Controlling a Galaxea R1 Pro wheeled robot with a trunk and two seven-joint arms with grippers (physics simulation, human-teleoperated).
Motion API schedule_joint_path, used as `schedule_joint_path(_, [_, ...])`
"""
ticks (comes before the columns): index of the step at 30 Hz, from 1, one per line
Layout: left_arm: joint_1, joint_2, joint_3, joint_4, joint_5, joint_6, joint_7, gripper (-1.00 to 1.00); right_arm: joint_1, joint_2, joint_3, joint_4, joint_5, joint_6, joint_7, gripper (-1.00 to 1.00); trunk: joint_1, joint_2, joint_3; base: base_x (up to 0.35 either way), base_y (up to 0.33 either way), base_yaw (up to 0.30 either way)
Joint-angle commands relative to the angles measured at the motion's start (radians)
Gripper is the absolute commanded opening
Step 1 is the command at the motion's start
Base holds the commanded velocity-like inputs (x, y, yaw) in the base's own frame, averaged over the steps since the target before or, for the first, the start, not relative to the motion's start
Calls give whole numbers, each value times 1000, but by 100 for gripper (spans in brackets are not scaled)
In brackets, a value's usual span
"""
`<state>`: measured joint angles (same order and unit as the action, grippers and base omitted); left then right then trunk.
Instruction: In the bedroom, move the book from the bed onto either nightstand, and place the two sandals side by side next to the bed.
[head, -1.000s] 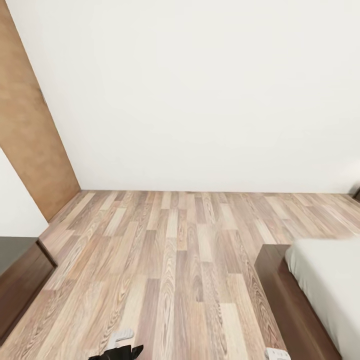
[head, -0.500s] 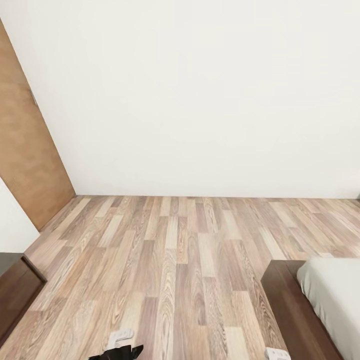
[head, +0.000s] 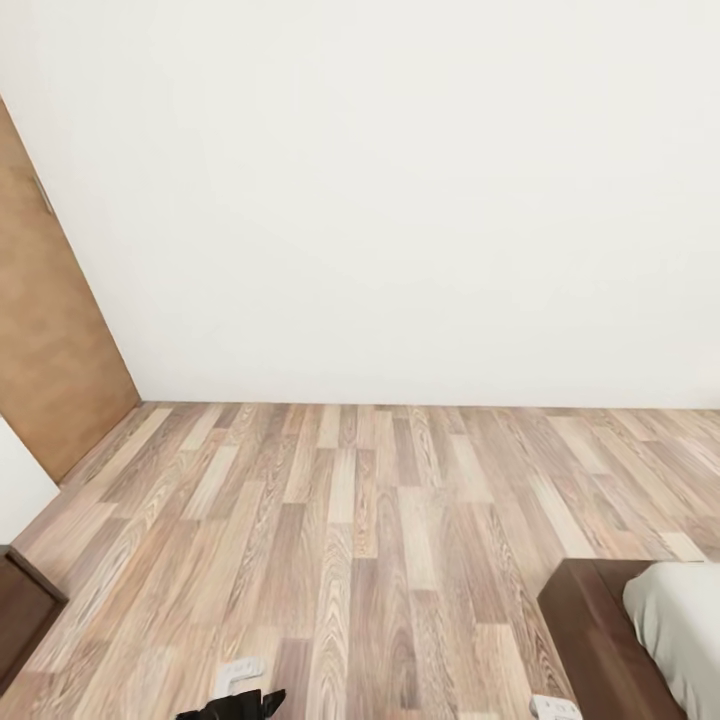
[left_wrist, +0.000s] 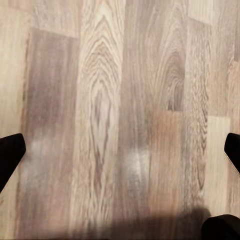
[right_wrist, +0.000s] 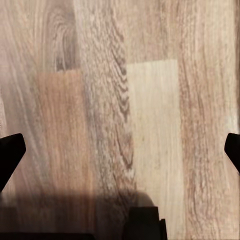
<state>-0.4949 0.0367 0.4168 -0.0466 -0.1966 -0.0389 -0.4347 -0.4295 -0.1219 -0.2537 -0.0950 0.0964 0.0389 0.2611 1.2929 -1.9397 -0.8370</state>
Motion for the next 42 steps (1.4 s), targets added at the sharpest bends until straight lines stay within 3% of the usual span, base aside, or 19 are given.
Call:
schedule_joint_path(1, [-1, 0, 8, 1, -10, -4, -2, 100, 0, 0, -9, -2, 10, 4, 4, 100, 0, 0, -1, 328, 0, 0])
schedule_joint_path(42, [-1, 0, 8, 1, -10, -4, -2, 100, 0, 1, -9, 0, 8, 4, 4, 100, 0, 0, -1, 328, 0, 0])
